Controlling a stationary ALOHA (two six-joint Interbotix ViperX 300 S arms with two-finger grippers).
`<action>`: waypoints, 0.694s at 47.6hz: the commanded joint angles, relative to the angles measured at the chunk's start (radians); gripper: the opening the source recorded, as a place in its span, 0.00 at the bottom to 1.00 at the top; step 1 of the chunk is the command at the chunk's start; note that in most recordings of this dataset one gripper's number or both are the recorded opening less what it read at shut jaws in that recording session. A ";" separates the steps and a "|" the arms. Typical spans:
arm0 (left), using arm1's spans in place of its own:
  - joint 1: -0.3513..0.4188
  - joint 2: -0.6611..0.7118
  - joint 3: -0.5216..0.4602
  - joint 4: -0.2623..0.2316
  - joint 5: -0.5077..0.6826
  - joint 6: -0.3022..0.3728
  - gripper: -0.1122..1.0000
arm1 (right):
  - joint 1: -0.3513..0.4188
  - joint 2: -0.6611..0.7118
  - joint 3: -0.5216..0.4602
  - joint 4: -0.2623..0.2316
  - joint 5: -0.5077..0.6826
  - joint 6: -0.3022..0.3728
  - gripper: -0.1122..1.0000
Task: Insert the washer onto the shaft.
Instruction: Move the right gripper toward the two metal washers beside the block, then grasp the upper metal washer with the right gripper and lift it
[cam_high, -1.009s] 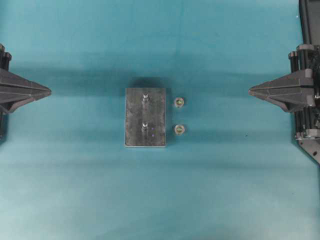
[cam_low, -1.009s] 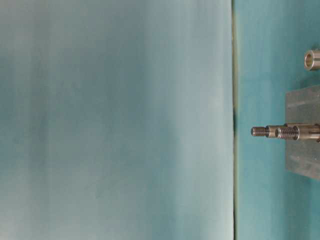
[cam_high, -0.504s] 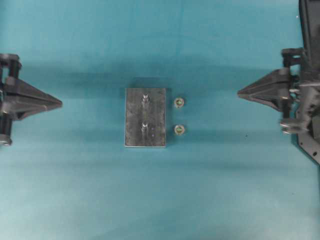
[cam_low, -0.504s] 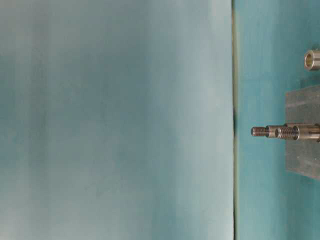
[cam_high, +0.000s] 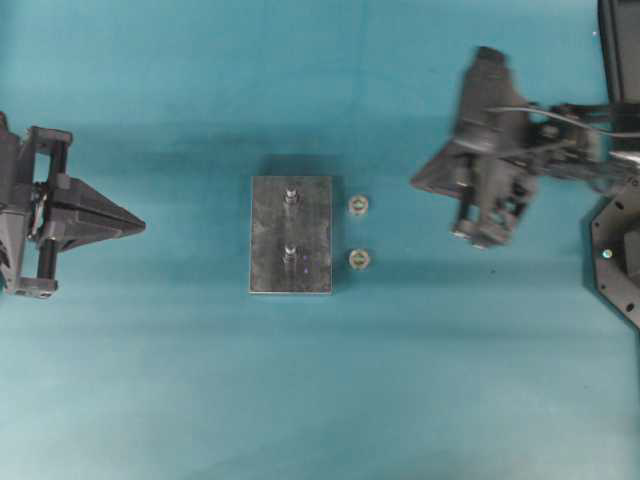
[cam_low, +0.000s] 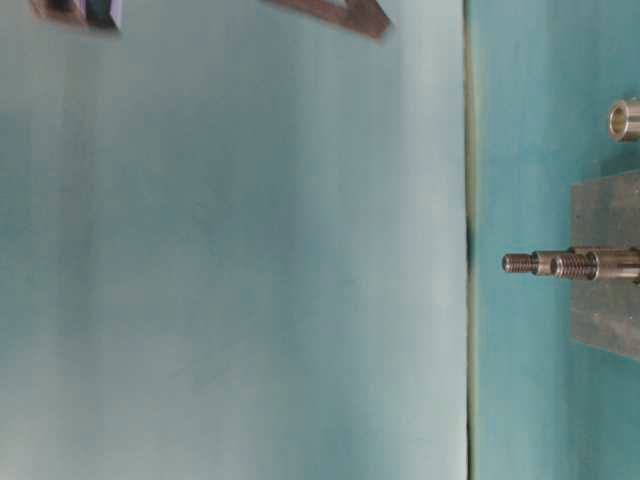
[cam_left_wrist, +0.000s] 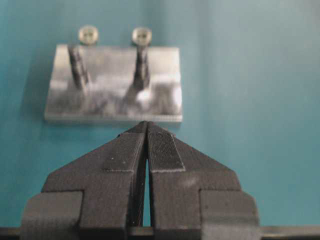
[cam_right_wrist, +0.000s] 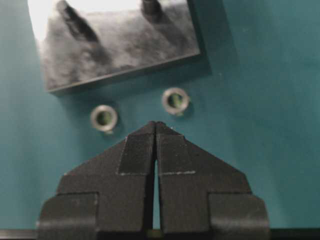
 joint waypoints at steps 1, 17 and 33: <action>0.002 0.003 -0.038 0.003 0.026 -0.002 0.10 | -0.018 0.055 -0.054 -0.008 0.006 -0.014 0.11; 0.002 0.002 -0.041 0.003 0.032 -0.002 0.10 | -0.021 0.284 -0.129 -0.017 0.014 -0.089 0.11; 0.000 0.000 -0.038 0.003 0.032 -0.002 0.10 | -0.017 0.407 -0.190 -0.017 0.006 -0.118 0.70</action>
